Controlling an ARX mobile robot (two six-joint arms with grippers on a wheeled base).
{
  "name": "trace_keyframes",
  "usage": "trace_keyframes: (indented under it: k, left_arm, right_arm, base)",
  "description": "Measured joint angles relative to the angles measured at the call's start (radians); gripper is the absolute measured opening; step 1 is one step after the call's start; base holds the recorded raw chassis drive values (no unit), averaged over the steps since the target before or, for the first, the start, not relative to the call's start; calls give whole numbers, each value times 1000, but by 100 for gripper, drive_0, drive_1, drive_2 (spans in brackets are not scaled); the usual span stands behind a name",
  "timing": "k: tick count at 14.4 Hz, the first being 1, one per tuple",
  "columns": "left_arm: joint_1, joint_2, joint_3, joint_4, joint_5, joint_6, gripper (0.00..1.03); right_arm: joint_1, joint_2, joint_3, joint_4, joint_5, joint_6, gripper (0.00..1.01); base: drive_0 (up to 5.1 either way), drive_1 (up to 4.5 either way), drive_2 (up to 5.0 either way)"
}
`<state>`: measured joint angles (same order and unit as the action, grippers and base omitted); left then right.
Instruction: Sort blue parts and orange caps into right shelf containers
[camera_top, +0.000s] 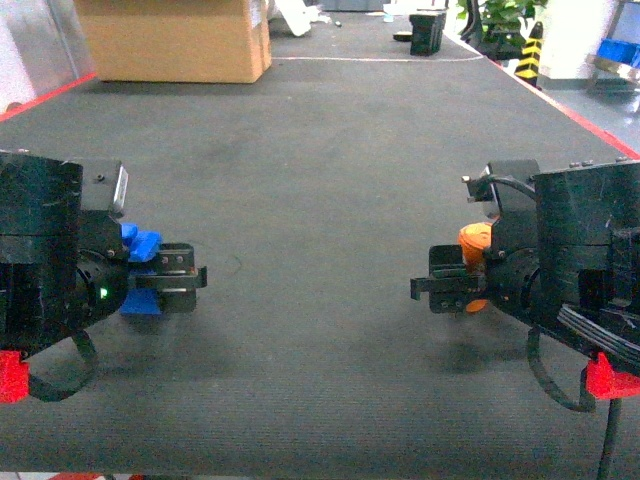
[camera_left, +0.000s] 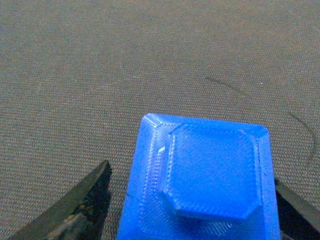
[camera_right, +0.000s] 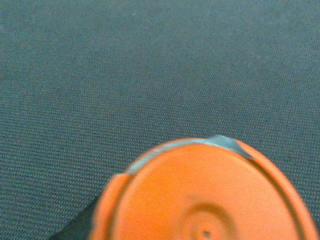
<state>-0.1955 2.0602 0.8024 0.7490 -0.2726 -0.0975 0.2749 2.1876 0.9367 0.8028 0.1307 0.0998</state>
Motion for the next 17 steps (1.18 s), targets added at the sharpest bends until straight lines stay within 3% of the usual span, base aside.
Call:
trace_keyframes:
  k: [2,4,10,11,12,13,17]
  left_arm:
    - [2,0,0,0,4,-2,59]
    - [2,0,0,-1,5,-4,43]
    - [3,-79,-105,93,-38,-12,43]
    - [-3,-256,-228,187,-96,-4,43]
    - [-13,-613,-439,97,-179,45,43]
    - [-18,-784,-491,3,-212,58,42]
    - [-39,-1397,-504,-351,-282,112,42]
  right_arm:
    - [1,0,0,15,5,-26,45]
    - [1,-1,-10,41,11,-31,45]
    - [-2,-111,-144,119,32,-41,45]
    - [-16,-286,-296,191,50,-42,45]
    - [-71,-636,-544,109,68,-43,45]
    - [-95,-813,-615,17,72,-43,45]
    - [-112,-1499,-692,-367,122,-60,45]
  base:
    - [0,0,0]
    - [0,0,0]
    - [0,0,0]
    - [0,0,0]
    - [0,0,0]
    - [0,0,0]
    - [0,0,0]
